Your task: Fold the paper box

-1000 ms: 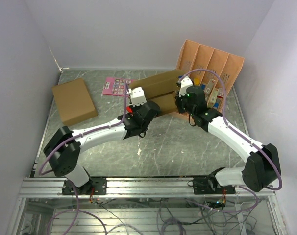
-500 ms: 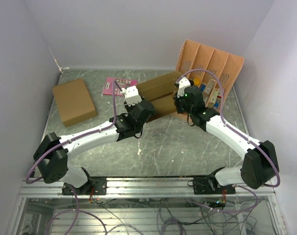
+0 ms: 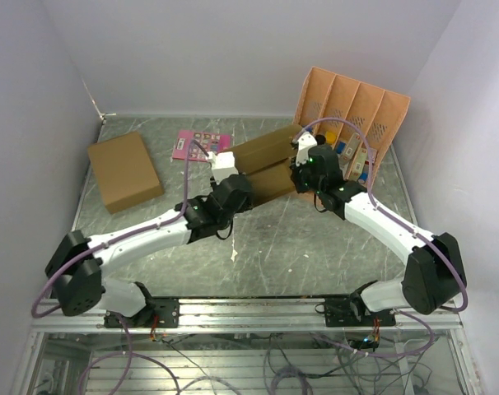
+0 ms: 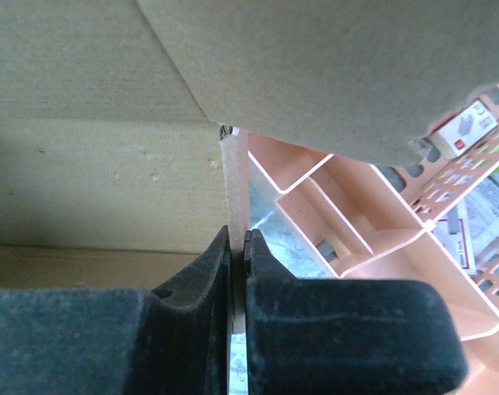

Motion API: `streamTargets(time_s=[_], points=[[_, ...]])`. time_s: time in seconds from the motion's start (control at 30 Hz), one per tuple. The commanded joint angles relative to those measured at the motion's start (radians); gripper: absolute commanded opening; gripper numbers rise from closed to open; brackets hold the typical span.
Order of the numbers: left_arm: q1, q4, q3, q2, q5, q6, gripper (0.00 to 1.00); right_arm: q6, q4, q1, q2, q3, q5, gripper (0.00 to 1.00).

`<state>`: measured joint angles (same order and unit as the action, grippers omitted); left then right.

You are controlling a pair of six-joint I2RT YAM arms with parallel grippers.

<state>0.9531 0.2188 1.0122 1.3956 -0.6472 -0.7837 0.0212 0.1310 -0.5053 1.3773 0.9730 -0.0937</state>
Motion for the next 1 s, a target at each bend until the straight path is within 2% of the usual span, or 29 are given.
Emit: streamTargets(time_s=[0.0,0.1,0.23,0.43,0.57,0.67,0.77,0.87,0.97], points=[[0.006,-0.048,-0.026,-0.152,0.233,0.136,0.56,-0.02,0.027,0.04,0.007,0.0,0.095,0.0],[0.004,-0.015,-0.041,-0.248,0.315,0.197,0.57,-0.057,0.066,0.05,0.008,-0.004,0.144,0.0],[0.005,0.06,-0.047,-0.382,0.343,0.245,0.58,-0.086,0.119,0.057,0.002,-0.007,0.141,0.0],[0.0,0.143,-0.096,-0.561,0.21,0.256,0.7,-0.067,0.303,0.056,0.027,-0.003,0.147,0.0],[-0.031,0.127,-0.188,-0.625,0.147,0.195,0.76,0.009,0.354,0.056,0.043,-0.063,0.129,0.0],[-0.09,0.082,-0.263,-0.658,0.163,0.135,0.79,0.057,0.349,0.057,0.049,-0.079,0.06,0.0],[-0.173,0.041,-0.323,-0.66,0.213,0.1,0.8,0.094,0.344,0.056,0.076,-0.081,0.066,0.0],[-0.265,-0.008,-0.366,-0.621,0.281,0.069,0.77,0.119,0.333,0.057,0.131,-0.072,0.056,0.0],[-0.309,-0.041,-0.381,-0.57,0.31,0.036,0.73,0.152,0.323,0.064,0.173,-0.055,0.041,0.0]])
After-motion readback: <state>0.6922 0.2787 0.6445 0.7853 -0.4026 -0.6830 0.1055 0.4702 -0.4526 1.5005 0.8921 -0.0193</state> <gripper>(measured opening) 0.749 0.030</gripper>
